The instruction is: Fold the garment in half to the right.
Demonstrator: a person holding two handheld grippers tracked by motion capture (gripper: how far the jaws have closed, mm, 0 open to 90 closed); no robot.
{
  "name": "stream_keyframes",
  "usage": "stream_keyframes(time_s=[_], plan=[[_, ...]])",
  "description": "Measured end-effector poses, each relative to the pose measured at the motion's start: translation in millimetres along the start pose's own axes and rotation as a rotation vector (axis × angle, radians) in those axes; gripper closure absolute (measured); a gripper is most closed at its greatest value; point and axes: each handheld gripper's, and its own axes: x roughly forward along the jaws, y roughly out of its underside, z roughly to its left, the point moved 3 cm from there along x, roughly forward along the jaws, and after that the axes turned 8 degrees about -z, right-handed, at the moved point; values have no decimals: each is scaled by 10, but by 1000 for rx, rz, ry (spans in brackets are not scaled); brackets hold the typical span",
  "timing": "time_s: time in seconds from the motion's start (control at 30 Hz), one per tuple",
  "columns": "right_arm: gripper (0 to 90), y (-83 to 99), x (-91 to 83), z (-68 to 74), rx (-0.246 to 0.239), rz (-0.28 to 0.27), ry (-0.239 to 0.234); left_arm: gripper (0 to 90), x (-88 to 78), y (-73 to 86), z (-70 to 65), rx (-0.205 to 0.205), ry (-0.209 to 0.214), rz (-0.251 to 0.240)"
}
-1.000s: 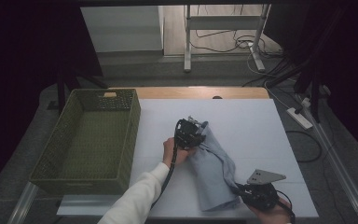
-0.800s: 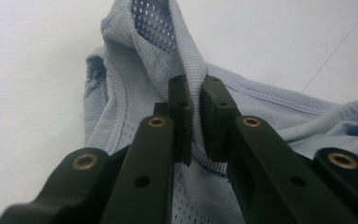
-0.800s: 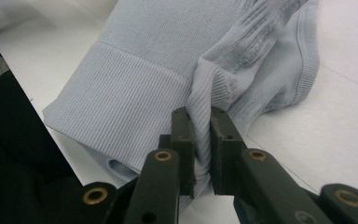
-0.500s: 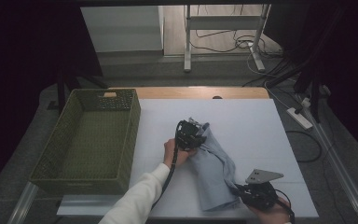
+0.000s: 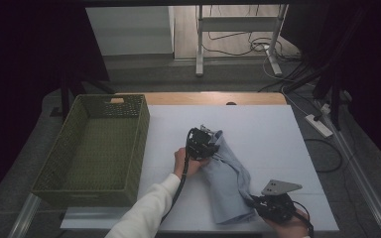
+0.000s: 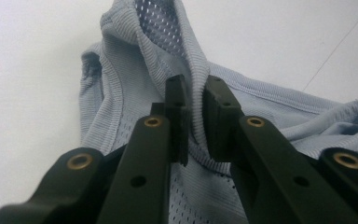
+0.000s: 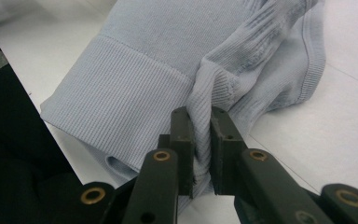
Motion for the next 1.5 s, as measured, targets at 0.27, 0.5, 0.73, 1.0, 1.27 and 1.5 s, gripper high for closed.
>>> stream_keyframes(time_s=[0.27, 0.5, 0.73, 1.0, 1.27, 1.5], plan=[[730, -14, -29, 4, -13, -37, 8, 456, -102, -68, -8, -2, -1, -58], [658, -23, -40, 7, -15, -46, 20, 310, -256, -121, 7, -5, 23, -122], [524, -55, -70, 11, -7, -73, 29, 285, -383, -128, 25, -10, 42, -142], [409, -177, -142, 43, -13, -165, 67, 286, -559, -93, 7, -1, 58, -167], [408, -432, 27, 109, -28, -192, 35, 287, -648, 37, 4, 0, 69, -167], [415, -679, 452, 151, -71, -128, 26, 290, -785, 107, 75, -13, 58, -187]])
